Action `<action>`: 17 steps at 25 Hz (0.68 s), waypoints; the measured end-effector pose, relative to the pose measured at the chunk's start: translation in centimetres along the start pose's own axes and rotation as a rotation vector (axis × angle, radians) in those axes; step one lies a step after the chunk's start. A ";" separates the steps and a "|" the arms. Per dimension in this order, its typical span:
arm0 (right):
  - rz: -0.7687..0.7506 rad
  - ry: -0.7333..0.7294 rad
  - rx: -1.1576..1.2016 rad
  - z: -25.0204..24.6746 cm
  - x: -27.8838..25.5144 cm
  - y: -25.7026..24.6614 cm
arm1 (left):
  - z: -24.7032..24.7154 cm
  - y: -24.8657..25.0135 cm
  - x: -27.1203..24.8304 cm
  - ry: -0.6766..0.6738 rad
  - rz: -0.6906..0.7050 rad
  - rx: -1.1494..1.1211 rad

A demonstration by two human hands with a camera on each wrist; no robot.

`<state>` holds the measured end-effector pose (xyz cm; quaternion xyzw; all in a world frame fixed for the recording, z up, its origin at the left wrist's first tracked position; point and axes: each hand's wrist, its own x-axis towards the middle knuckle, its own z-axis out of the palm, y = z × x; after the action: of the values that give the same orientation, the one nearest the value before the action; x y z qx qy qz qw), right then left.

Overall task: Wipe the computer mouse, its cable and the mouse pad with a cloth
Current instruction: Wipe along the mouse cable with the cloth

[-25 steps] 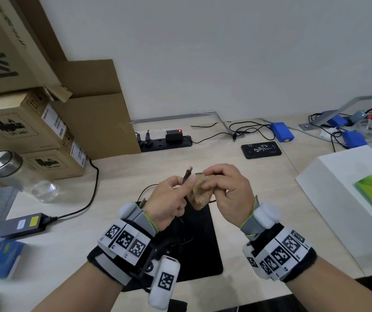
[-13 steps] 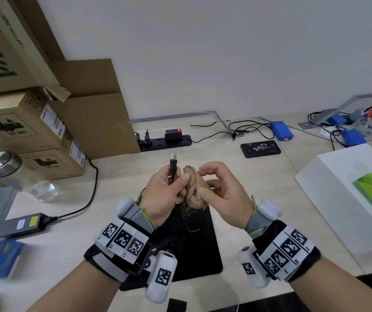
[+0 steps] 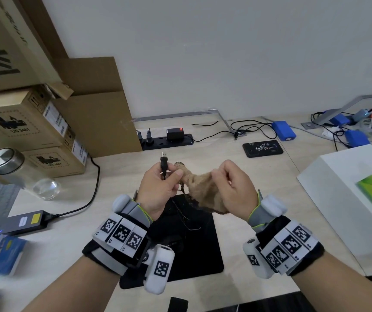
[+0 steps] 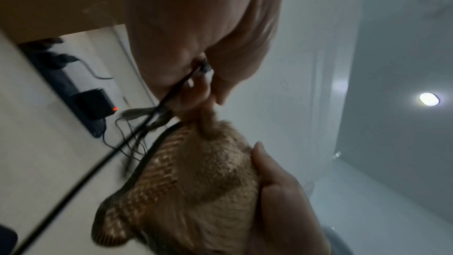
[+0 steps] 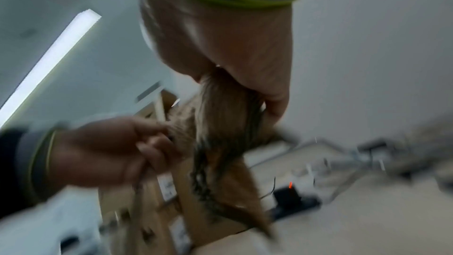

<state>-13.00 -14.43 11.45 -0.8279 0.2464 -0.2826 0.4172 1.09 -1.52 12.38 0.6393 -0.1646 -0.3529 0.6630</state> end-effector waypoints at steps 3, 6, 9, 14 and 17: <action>0.632 -0.018 0.504 0.4 1.4 0.3 | 0.4 -0.3 -0.3 -0.077 -0.011 0.097; 0.975 -0.103 1.052 0.1 1.9 -0.4 | 0.9 -0.2 -0.9 -0.106 0.009 0.099; 0.885 -0.201 1.242 -0.3 1.8 -1.3 | 1.4 -0.1 -1.2 -0.072 0.114 0.172; 0.717 -0.259 1.396 0.2 0.8 -2.9 | 2.5 0.2 -1.7 -0.131 0.176 0.100; 0.614 -0.228 1.366 1.0 0.2 -3.3 | 2.5 0.6 -1.4 -0.076 0.168 0.068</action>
<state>-11.64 -12.25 13.80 -0.3039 0.1913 -0.1562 0.9201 -1.38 -2.48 13.63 0.6316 -0.2546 -0.3141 0.6615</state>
